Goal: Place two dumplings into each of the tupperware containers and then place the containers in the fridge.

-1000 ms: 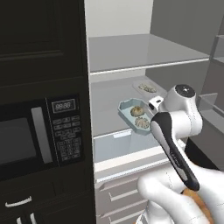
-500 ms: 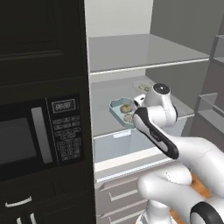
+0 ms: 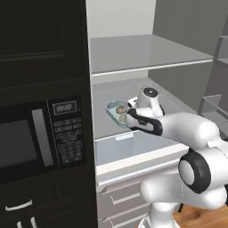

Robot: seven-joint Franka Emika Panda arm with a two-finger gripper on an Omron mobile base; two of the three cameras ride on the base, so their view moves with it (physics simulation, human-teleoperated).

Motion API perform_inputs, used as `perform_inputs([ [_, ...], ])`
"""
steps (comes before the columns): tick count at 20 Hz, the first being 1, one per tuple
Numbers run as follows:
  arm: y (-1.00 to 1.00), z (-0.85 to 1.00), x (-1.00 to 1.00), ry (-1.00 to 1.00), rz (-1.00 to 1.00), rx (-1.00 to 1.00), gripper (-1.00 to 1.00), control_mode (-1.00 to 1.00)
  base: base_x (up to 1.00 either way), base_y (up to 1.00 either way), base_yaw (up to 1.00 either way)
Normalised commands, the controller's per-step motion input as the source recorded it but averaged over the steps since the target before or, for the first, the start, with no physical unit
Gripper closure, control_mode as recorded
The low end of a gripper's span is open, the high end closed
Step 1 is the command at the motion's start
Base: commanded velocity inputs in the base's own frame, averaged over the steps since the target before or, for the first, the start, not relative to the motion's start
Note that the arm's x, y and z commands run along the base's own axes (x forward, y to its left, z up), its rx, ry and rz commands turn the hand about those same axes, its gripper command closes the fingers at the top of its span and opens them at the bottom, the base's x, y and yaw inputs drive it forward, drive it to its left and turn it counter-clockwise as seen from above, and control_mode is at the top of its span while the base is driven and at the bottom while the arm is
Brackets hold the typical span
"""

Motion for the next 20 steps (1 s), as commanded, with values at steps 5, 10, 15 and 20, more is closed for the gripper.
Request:
perform_inputs([
  [5, 0.07, -0.26, 0.86, 0.0, 0.0, 0.0, 1.0, -1.0, 0.0, 0.0, 0.0],
  [10, 0.08, -0.26, 0.88, 0.0, 0.0, 0.0, 1.0, -1.0, 0.0, 0.0, 0.0],
  [15, 0.12, -0.26, 0.83, 0.0, 0.0, 0.0, 1.0, -1.0, 0.0, 0.0, 0.0],
  [20, -0.08, -0.12, 0.35, -0.13, -0.02, 0.13, -1.0, -1.0, 0.0, 0.0, 0.0],
])
